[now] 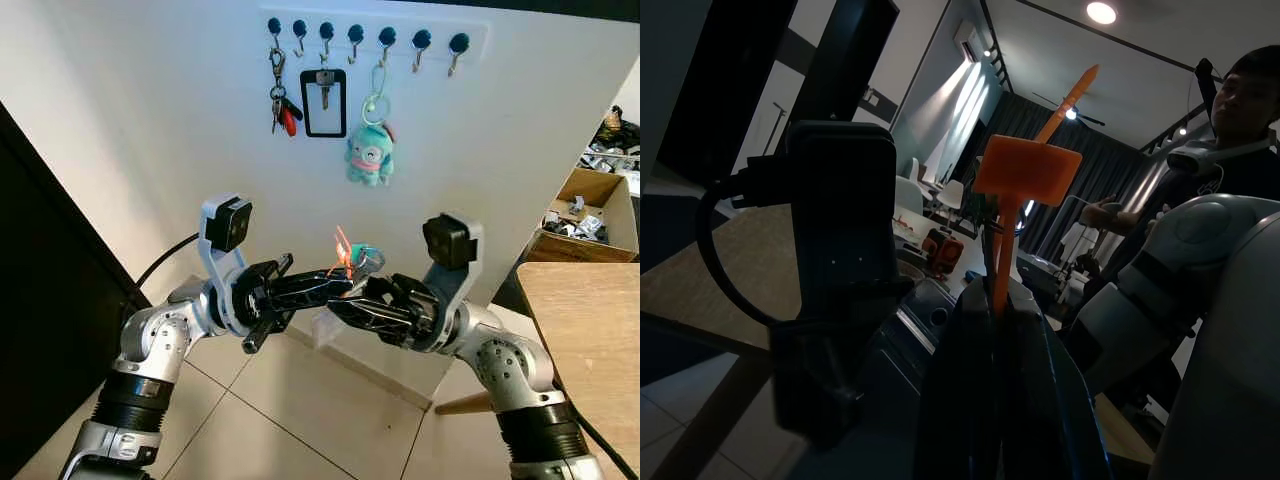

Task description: Hang keys on a hook

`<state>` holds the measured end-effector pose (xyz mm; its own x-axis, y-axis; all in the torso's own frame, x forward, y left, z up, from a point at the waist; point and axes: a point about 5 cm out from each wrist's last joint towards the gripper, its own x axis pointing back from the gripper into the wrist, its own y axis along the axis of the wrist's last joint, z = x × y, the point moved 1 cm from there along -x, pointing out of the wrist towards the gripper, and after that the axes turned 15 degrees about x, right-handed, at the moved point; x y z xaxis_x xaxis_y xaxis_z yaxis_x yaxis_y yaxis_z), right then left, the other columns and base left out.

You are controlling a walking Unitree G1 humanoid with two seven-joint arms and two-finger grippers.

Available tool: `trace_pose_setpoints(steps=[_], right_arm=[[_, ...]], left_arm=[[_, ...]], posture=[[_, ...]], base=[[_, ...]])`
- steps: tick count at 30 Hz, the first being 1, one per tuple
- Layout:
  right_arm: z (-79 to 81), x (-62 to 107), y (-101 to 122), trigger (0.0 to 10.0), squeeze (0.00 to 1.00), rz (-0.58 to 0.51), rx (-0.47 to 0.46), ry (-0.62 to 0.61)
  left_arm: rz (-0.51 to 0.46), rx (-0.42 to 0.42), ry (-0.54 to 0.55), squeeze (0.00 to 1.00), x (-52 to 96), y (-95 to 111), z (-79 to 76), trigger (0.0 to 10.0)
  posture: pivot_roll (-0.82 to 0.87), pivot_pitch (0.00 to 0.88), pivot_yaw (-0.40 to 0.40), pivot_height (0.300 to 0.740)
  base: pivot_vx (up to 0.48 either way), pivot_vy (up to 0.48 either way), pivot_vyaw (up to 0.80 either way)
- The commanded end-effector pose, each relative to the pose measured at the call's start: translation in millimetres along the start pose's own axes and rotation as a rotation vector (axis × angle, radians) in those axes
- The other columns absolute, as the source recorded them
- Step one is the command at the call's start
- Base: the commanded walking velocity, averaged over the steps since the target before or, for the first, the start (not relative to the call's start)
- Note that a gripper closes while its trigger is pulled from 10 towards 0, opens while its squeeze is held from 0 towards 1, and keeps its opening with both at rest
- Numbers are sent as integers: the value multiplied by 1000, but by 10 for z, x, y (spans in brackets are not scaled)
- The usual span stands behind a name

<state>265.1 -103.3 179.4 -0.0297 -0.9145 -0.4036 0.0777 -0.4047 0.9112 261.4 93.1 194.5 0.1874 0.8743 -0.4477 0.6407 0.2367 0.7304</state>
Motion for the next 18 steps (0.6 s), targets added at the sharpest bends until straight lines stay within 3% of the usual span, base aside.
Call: trace_pose_setpoints(steps=[1, 18], right_arm=[[-12, -24, -16, 10000, 0, 21, 10, -8], [-11, 13, -27, 10000, 0, 60, 27, -7]], left_arm=[[36, -17, -14, 0, -25, 28, -37, 10000], [37, -17, -22, 0, -33, 37, -40, 10000]], posture=[[-140, 41, 93, 740], [-140, 38, 91, 740]], base=[[0, 0, 0], [0, 0, 0]])
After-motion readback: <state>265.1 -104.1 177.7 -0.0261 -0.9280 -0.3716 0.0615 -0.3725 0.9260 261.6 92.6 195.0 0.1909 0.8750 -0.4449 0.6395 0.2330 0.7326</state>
